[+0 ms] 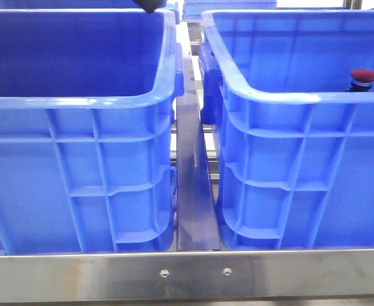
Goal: Pick red and yellow buttons and place in box
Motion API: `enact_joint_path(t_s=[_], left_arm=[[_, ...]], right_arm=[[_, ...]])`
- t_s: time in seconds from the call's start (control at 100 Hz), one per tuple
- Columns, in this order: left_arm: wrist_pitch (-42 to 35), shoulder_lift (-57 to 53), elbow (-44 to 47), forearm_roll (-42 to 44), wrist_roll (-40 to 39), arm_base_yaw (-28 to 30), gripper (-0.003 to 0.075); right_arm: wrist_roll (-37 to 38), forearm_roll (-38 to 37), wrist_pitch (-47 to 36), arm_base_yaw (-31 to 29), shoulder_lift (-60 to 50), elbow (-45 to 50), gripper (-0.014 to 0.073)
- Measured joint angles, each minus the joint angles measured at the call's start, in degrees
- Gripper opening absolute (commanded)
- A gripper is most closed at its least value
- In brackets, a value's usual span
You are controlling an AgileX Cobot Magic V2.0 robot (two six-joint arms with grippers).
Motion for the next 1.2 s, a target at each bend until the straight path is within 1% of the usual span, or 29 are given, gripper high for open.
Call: enact_joint_path(t_s=[0.01,0.02,0.03,0.05,0.08,0.09,0.11,0.12,0.13,0.14,0.15,0.16,0.45,0.59,0.72,0.81,1.04,1.2], left_arm=[[0.02,0.0,0.0,0.14,-0.01,0.15,0.0232],[-0.14,0.0,0.0,0.28,-0.16,0.18,0.0209],[-0.11,0.0,0.0,0.53,-0.27,0.45,0.0196],[-0.23,0.0,0.0,0.89,-0.58,0.71,0.0158],[-0.36,0.0,0.0,1.28,-1.08,1.53,0.0108],[-0.45,0.0,0.0,1.3,-1.26,1.73,0.0083],[-0.45,0.0,0.0,1.59,-1.49,2.37,0.0057],[-0.56,0.0,0.0,1.89,-1.5,2.6,0.002],[-0.56,0.0,0.0,2.01,-1.66,3.07,0.002],[-0.56,0.0,0.0,2.2,-1.67,3.33,-0.0003],[-0.56,0.0,0.0,2.33,-1.67,3.83,-0.0015],[-0.56,0.0,0.0,2.45,-1.76,4.09,-0.0019],[-0.03,0.0,0.0,4.14,-2.17,16.47,-0.002],[-0.07,-0.82,0.3,7.71,-2.89,20.04,-0.002],[-1.51,-3.79,2.9,12.8,-5.95,21.07,-0.002],[-4.08,-6.94,6.02,16.22,-8.46,21.3,-0.002],[-13.7,-18.74,18.85,22.7,-14.14,21.3,-0.002],[-20.26,-28.23,28.88,25.1,-15.35,21.3,-0.002]], right_arm=[[0.0,0.0,0.0,0.0,-0.72,0.25,0.0127],[0.0,-0.1,0.0,0.0,-1.07,0.49,0.0092],[0.0,-0.1,0.0,0.0,-1.81,0.97,0.0092],[0.0,-0.1,0.0,0.0,-2.54,1.71,0.005],[0.0,-0.1,0.0,0.0,-4.36,2.72,0.0021],[0.0,-0.1,0.0,0.0,-4.72,2.96,-0.0005],[0.0,-0.1,0.0,0.0,-5.82,3.72,-0.0021],[0.0,-0.1,0.0,0.0,-6.19,4.21,-0.0043],[0.0,-0.1,0.0,0.0,-6.91,4.46,-0.0043],[0.0,-0.1,0.0,0.0,-7.26,4.95,-0.005],[0.0,-0.1,0.0,0.0,-8.0,5.2,-0.0068],[0.0,-0.1,0.0,0.0,-8.35,5.43,-0.0068],[-0.11,-0.1,-0.09,0.0,-23.34,14.48,-0.0067],[-0.11,-0.1,-0.22,0.0,-29.94,18.28,-0.0067],[-0.11,-0.1,-0.75,0.0,-35.49,21.4,-0.0067],[-0.11,-0.1,-0.98,0.0,-39.05,23.31,-0.0067],[-0.11,-0.1,-1.01,0.0,-45.52,26.23,-0.0067],[-0.11,-0.1,-1.01,0.6,-47.9,27.93,-0.0067]])
